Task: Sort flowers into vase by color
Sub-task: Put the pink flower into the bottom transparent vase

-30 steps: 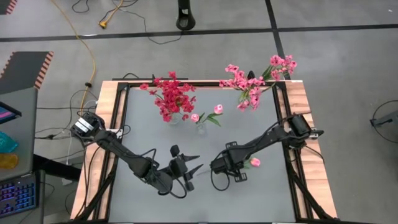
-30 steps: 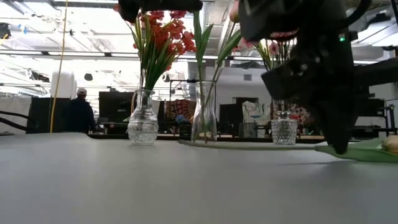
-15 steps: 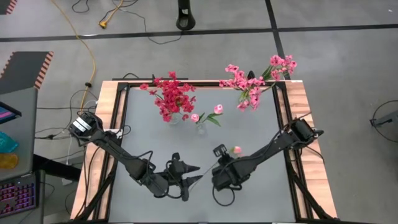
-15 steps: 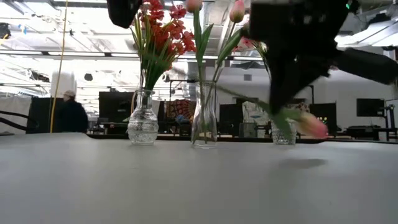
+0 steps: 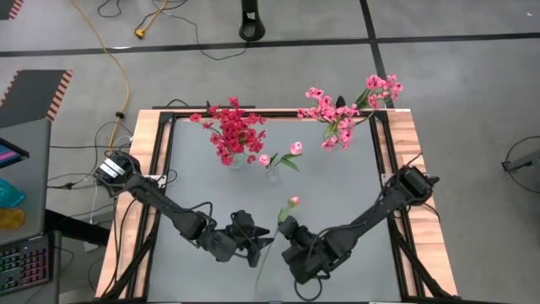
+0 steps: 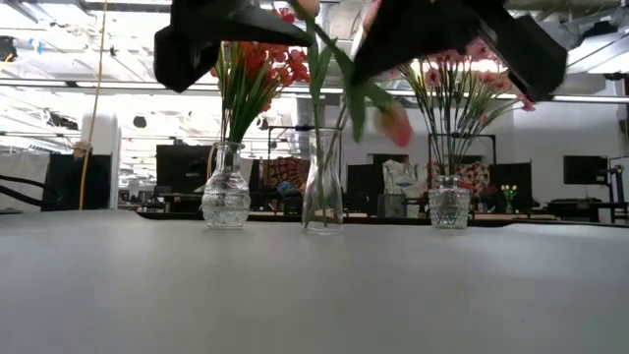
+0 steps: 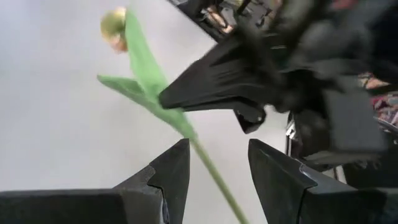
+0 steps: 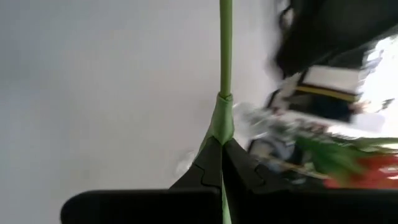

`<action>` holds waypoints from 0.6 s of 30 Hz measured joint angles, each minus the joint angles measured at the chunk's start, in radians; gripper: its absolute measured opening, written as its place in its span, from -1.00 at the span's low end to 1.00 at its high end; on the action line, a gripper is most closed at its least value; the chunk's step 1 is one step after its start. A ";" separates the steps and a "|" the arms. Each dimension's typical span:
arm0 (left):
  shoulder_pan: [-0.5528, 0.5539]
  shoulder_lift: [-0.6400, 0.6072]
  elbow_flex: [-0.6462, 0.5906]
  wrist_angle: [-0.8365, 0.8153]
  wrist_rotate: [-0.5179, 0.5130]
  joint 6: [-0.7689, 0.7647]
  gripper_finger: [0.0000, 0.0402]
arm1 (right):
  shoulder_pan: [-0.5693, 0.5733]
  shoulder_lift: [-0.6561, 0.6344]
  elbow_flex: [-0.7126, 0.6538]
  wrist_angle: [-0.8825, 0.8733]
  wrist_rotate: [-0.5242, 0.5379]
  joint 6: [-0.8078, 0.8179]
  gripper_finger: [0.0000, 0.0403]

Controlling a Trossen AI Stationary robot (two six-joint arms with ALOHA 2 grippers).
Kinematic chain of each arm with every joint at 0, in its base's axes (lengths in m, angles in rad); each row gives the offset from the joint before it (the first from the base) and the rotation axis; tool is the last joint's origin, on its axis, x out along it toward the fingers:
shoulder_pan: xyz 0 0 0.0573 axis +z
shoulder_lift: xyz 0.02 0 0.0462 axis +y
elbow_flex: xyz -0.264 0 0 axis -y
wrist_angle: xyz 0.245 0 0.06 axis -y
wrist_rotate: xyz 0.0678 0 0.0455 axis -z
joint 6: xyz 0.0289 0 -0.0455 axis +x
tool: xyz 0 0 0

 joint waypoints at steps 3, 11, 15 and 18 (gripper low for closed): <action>0.018 0.000 0.000 -0.003 0.050 -0.034 -0.25 | 0.012 0.000 0.000 0.089 0.040 -0.111 -0.87; 0.048 0.000 0.000 0.000 0.165 -0.057 -0.25 | 0.019 0.000 0.000 0.203 0.042 -0.261 -0.87; 0.050 0.000 0.000 -0.001 0.174 -0.058 -0.26 | 0.018 0.000 0.001 0.227 0.043 -0.280 -0.87; 0.050 0.000 0.000 -0.008 0.173 -0.043 -0.32 | 0.018 0.000 0.001 0.236 0.042 -0.282 -0.87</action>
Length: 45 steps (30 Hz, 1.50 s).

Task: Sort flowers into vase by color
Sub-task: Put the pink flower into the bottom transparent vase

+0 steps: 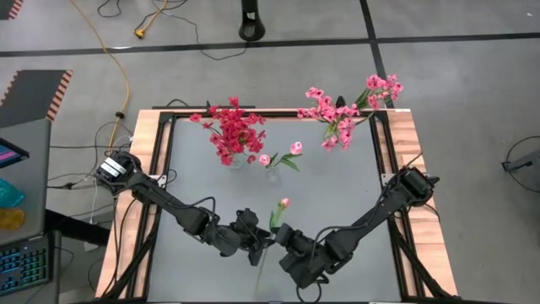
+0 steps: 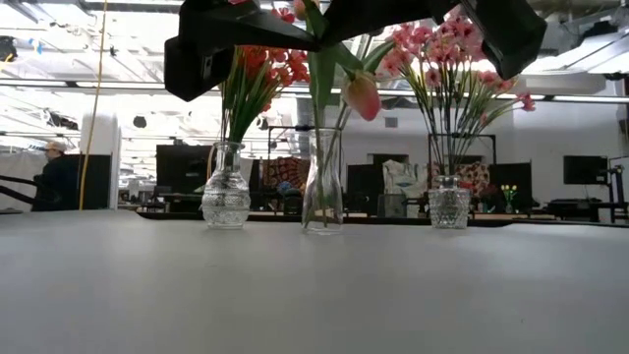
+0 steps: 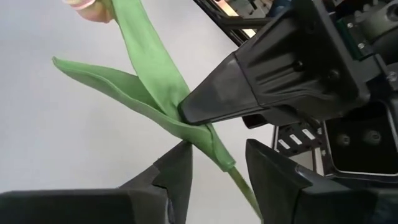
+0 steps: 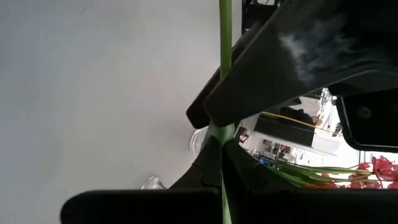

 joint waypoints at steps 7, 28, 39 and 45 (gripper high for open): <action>0.000 0.000 0.000 -0.019 -0.002 0.004 -0.61 | 0.000 0.000 0.000 0.002 0.000 0.000 -0.85; 0.000 0.000 0.000 -0.051 -0.006 0.022 -0.99 | -0.009 -0.001 0.000 0.004 -0.005 0.002 -0.64; 0.000 0.000 0.000 -0.084 -0.035 0.023 -0.99 | -0.009 -0.001 0.000 0.005 -0.002 0.105 -0.27; 0.000 0.000 0.000 -0.092 -0.070 0.032 -0.99 | 0.019 -0.056 0.000 -0.019 0.024 0.193 -0.27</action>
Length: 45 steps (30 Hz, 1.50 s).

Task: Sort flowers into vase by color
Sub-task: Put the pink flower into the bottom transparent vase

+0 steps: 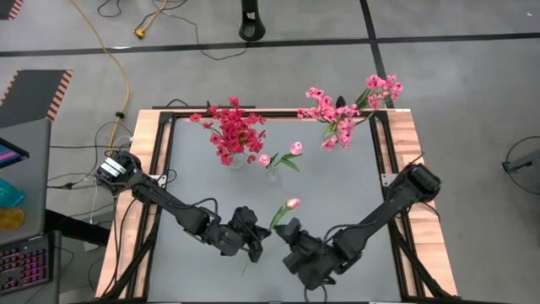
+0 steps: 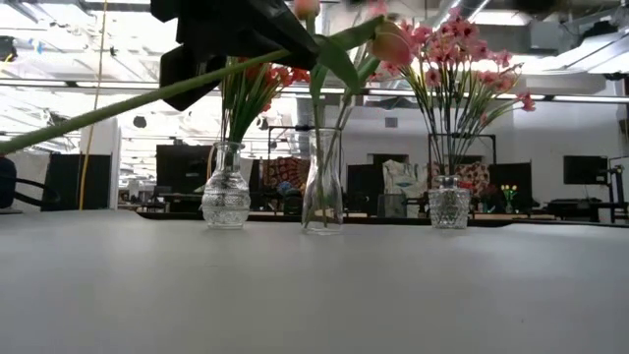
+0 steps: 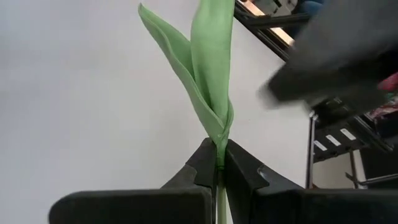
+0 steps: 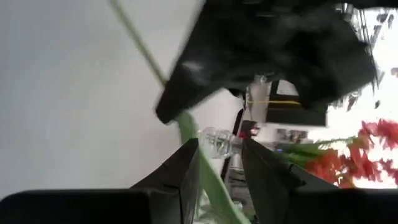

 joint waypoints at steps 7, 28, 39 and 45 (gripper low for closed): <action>-0.018 0.000 0.000 0.004 -0.111 0.082 -0.99 | 0.041 -0.202 -0.002 -0.322 -0.003 0.448 -0.30; -0.013 0.011 0.001 0.530 -0.277 0.814 -0.99 | 0.325 -0.461 -0.226 -1.079 0.351 1.781 -0.30; 0.079 0.010 0.001 0.581 -0.142 0.823 -0.99 | 0.172 -0.616 -0.476 -0.879 0.350 1.899 -0.30; 0.105 0.010 0.001 0.579 -0.113 0.811 -0.99 | 0.037 -0.629 -0.546 -0.530 0.301 1.608 -0.30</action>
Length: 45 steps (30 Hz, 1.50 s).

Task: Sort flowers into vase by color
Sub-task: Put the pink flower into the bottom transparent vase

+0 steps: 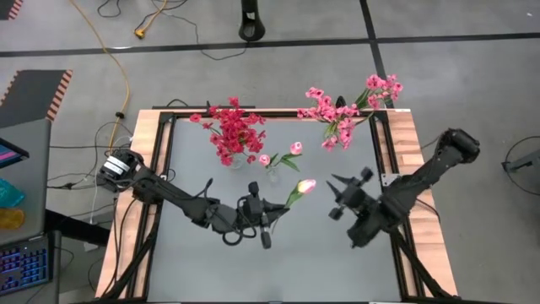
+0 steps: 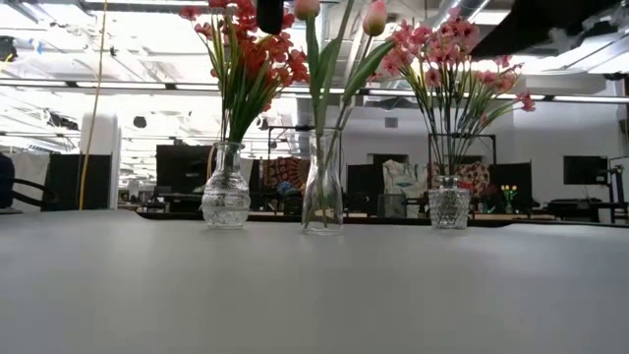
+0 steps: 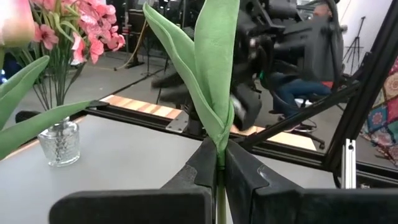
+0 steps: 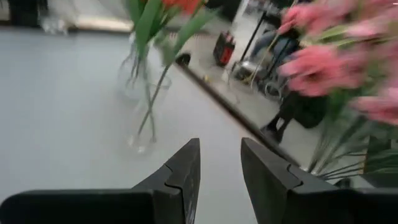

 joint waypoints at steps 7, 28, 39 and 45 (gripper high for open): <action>0.007 0.000 0.000 0.052 0.001 0.031 -0.99 | -0.200 0.020 -0.071 0.625 -0.616 -0.736 -0.30; 0.149 0.000 -0.001 0.394 0.080 0.762 -0.99 | -0.342 -0.303 -0.453 1.079 -1.008 -0.966 -0.30; 0.226 0.000 0.000 0.399 0.079 0.889 -0.99 | -0.525 -0.450 -0.634 1.229 -1.246 -0.962 -0.30; 0.255 -0.001 -0.001 0.354 0.034 0.853 -0.99 | -0.536 -0.606 -0.670 1.170 -1.246 -0.969 -0.30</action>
